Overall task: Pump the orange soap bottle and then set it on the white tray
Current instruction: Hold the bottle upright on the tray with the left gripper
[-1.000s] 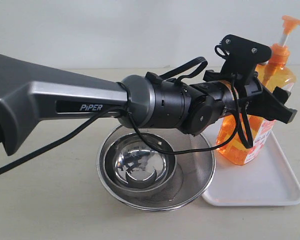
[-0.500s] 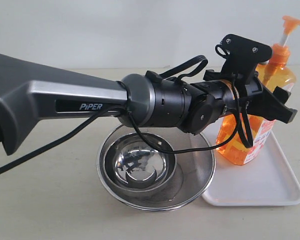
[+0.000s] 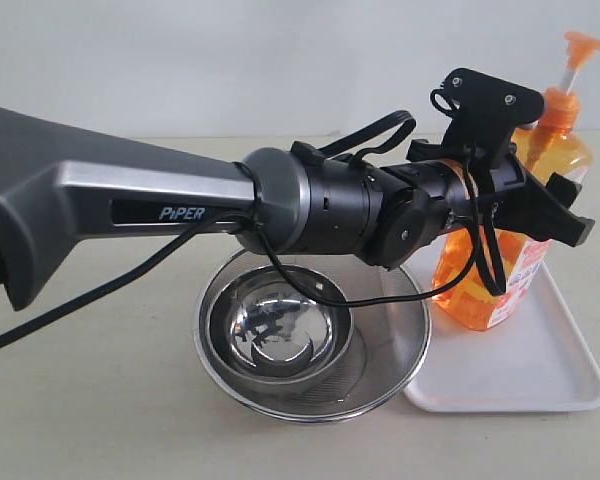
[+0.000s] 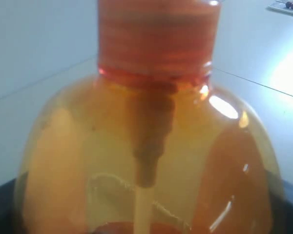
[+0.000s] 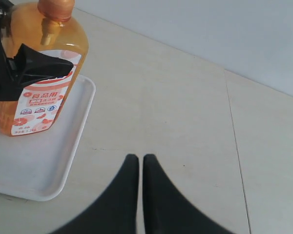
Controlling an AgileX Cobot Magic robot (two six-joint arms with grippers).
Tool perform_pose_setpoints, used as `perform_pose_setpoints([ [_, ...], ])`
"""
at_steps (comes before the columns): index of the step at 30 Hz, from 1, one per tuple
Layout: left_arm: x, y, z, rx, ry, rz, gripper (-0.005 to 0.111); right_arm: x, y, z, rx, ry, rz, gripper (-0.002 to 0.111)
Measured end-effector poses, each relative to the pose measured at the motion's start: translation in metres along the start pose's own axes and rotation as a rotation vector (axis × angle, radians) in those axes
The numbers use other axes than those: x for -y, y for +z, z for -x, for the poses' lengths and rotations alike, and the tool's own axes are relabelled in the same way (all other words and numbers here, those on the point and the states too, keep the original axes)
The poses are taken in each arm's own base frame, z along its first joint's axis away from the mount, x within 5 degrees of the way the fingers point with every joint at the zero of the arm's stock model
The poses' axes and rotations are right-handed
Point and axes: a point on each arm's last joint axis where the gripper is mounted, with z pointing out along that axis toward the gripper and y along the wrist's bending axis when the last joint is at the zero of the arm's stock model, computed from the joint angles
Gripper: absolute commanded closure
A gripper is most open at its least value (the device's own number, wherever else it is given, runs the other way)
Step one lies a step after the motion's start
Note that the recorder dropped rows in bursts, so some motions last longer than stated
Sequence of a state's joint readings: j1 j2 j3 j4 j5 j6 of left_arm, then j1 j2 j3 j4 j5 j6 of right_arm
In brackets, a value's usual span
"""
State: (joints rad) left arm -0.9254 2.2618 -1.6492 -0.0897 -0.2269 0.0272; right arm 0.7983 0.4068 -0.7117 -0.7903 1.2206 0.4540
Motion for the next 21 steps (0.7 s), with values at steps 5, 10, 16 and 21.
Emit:
perform_pose_setpoints([
  [5, 0.0, 0.0, 0.0004, 0.004, 0.0, 0.0, 0.096, 0.0, 0.0, 0.0, 0.0, 0.0, 0.0, 0.108],
  [10, 0.0, 0.0, 0.0004, 0.004, 0.0, 0.0, 0.095, 0.0, 0.0, -0.0001, -0.001, 0.0, 0.0, 0.108],
  [16, 0.0, 0.0, 0.0004, 0.004, 0.0, 0.0, 0.053, 0.0, 0.0, -0.0001, -0.001, 0.0, 0.0, 0.108],
  [21, 0.0, 0.0, 0.0004, 0.004, 0.0, 0.0, 0.02, 0.0, 0.0, -0.0001, -0.001, 0.0, 0.0, 0.108],
])
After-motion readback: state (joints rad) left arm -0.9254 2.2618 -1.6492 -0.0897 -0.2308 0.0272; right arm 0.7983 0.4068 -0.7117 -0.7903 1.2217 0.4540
